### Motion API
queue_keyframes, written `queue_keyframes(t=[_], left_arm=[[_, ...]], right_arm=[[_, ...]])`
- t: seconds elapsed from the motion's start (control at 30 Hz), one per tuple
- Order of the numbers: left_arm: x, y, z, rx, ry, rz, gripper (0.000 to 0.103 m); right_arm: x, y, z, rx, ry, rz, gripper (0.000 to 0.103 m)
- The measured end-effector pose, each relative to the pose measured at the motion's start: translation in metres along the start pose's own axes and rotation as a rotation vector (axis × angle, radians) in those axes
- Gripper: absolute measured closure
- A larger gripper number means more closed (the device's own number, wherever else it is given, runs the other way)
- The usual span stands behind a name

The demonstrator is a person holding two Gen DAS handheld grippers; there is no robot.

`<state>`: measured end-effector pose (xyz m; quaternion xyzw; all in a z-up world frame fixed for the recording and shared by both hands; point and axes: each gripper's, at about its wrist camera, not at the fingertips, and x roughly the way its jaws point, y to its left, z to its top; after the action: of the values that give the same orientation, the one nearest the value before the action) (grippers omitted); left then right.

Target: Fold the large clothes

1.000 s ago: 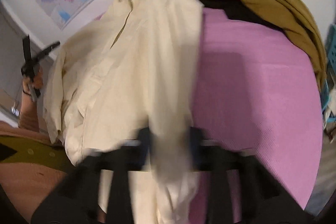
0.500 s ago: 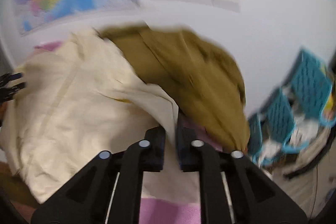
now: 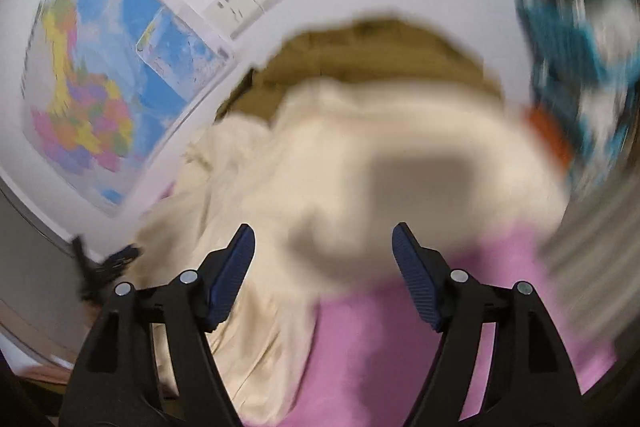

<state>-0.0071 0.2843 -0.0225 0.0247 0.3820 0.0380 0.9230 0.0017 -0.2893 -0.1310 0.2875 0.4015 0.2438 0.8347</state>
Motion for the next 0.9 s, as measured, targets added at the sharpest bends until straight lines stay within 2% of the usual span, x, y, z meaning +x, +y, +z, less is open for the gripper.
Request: queue_keyframes(t=[0.07,0.2,0.23,0.3,0.4,0.5,0.53,0.57,0.6,0.67,0.77,0.9], left_arm=[[0.001,-0.01,0.006,0.012,-0.009,-0.026,0.029],[0.005,-0.029,0.017,0.024,-0.013,-0.081,0.029],[0.005,-0.035,0.018,0.028,-0.015,-0.099,0.029],[0.005,-0.043,0.019,0.036,-0.021,-0.118,0.029],[0.004,-0.051,0.019,0.043,-0.026,-0.137,0.028],[0.008,-0.051,0.018,0.03,-0.014,-0.146,0.028],[0.01,-0.049,0.017,0.023,-0.009,-0.147,0.028],[0.01,-0.047,0.017,0.016,-0.004,-0.15,0.028],[0.012,-0.045,0.017,0.005,0.003,-0.152,0.028],[0.016,-0.037,0.017,-0.023,0.018,-0.153,0.028],[0.018,-0.027,0.017,-0.06,0.021,-0.162,0.028],[0.014,-0.016,0.019,-0.083,-0.005,-0.167,0.028]], right_arm=[[0.01,-0.01,-0.015,0.064,0.024,0.006,0.035],[0.024,-0.02,-0.019,0.159,-0.032,0.005,0.034],[0.027,-0.019,-0.017,0.162,-0.06,-0.038,0.034],[0.032,-0.02,-0.011,0.188,-0.114,-0.071,0.035],[0.031,-0.028,-0.008,0.276,-0.239,-0.059,0.035],[0.028,-0.042,-0.007,0.362,-0.338,-0.031,0.044],[0.028,-0.046,-0.005,0.373,-0.343,-0.028,0.055],[0.029,-0.049,-0.001,0.376,-0.346,-0.016,0.082],[0.026,-0.051,0.003,0.371,-0.36,-0.016,0.098],[0.015,-0.046,0.012,0.326,-0.394,0.002,0.1],[-0.009,-0.002,0.032,0.125,-0.452,0.001,0.1],[-0.035,0.101,0.048,-0.243,-0.499,-0.031,0.1]])
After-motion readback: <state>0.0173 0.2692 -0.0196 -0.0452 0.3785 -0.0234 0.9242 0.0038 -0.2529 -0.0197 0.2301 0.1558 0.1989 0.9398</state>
